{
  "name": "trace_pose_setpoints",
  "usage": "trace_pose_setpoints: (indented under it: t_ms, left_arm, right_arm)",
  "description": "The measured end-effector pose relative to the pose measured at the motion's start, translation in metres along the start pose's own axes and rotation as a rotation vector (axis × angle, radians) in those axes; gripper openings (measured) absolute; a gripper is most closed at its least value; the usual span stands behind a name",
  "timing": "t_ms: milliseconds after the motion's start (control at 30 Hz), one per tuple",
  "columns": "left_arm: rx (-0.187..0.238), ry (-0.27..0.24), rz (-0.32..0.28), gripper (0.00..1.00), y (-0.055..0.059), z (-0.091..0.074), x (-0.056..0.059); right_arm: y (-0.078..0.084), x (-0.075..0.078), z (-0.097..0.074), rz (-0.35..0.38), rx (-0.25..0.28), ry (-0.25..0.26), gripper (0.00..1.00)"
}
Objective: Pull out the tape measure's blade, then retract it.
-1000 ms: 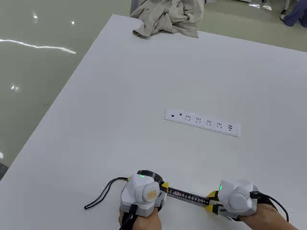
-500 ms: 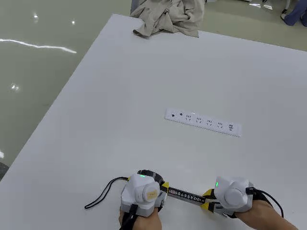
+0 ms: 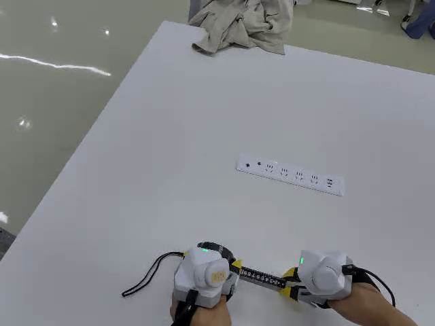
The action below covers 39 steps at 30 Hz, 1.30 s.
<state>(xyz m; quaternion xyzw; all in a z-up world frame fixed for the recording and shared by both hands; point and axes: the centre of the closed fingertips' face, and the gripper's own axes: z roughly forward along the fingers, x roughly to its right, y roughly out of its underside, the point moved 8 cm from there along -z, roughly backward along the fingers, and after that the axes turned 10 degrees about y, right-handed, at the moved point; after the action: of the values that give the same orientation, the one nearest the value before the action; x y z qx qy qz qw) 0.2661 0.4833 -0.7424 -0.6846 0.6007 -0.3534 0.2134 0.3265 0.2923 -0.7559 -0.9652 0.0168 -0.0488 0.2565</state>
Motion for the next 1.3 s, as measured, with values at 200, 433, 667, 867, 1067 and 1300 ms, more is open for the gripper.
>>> trace_pose_setpoints:
  t_ms: [200, 433, 667, 867, 1067, 1300]
  left_arm:
    - [0.000, 0.000, 0.001, 0.63, 0.000, 0.000, 0.000]
    - [-0.002, 0.000, 0.001, 0.63, 0.000, 0.000, 0.000]
    - [-0.004, 0.000, 0.002, 0.63, 0.000, 0.000, 0.000]
    - [-0.003, -0.001, 0.002, 0.63, 0.000, 0.000, 0.000]
    - [-0.003, -0.001, 0.004, 0.63, 0.000, 0.000, 0.000]
    - [-0.002, -0.001, 0.004, 0.63, 0.000, 0.000, 0.000]
  right_arm:
    - [-0.005, 0.000, 0.003, 0.014, 0.002, -0.006, 0.14]
    - [-0.012, -0.003, 0.008, -0.018, 0.018, 0.006, 0.14]
    - [-0.018, -0.005, 0.012, -0.045, 0.030, 0.021, 0.14]
    - [-0.022, -0.005, 0.014, -0.048, 0.035, 0.025, 0.14]
    - [-0.026, -0.007, 0.015, -0.050, 0.044, 0.033, 0.14]
    - [-0.030, -0.008, 0.020, -0.049, 0.053, 0.041, 0.14]
